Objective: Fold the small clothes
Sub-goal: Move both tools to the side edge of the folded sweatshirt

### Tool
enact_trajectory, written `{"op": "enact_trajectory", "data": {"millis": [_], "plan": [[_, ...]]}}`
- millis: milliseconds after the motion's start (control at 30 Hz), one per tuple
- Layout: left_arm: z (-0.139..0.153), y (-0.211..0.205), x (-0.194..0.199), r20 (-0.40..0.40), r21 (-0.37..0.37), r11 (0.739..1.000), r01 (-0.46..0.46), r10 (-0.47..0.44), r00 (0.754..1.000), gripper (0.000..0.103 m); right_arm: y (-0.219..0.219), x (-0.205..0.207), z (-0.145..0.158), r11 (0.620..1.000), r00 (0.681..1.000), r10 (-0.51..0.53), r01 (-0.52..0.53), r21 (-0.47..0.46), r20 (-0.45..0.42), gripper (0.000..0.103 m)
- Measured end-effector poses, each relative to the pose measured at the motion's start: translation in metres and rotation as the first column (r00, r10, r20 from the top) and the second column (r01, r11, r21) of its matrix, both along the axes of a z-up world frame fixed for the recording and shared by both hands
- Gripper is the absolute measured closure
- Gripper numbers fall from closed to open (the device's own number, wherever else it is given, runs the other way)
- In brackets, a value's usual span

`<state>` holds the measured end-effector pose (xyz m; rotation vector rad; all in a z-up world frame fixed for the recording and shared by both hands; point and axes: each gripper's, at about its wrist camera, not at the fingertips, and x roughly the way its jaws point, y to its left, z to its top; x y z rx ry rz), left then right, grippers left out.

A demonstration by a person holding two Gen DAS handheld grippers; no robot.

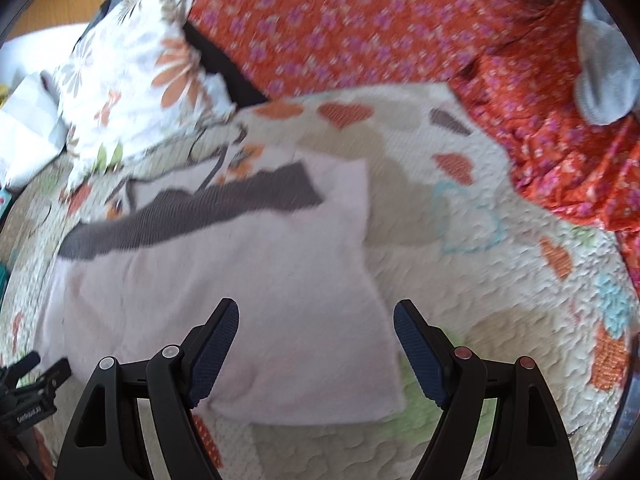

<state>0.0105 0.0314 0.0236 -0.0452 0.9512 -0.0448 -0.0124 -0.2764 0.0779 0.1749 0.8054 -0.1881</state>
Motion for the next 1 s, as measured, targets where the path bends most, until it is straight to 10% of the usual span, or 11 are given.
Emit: {"op": "enact_trajectory", "data": {"millis": [100, 300, 567, 667, 1000], "plan": [[0.005, 0.004, 0.004, 0.005, -0.030, 1.000, -0.009, 0.009, 1.000, 0.000, -0.007, 0.002, -0.002, 0.999, 0.999, -0.032, 0.032, 0.012, 0.000, 0.022], [0.039, 0.037, 0.032, 0.074, -0.089, 0.994, -0.069, 0.075, 0.994, 0.000, -0.017, 0.007, -0.003, 0.994, 0.999, -0.052, 0.052, 0.098, -0.001, 0.060], [0.025, 0.098, 0.074, -0.032, -0.183, 0.961, -0.207, 0.204, 0.978, 0.000, 0.016, 0.028, -0.019, 0.983, 0.991, 0.132, -0.128, 0.128, -0.022, 0.060], [0.009, 0.103, 0.080, -0.093, -0.221, 0.950, -0.219, 0.203, 0.975, 0.000, 0.022, 0.043, -0.041, 0.982, 0.980, 0.162, -0.148, 0.122, -0.112, 0.059], [-0.012, 0.101, 0.139, -0.194, -0.358, 0.917, -0.178, 0.113, 0.974, 0.000, 0.056, 0.024, -0.015, 0.957, 0.957, 0.289, -0.288, 0.038, -0.032, 0.048]]}}
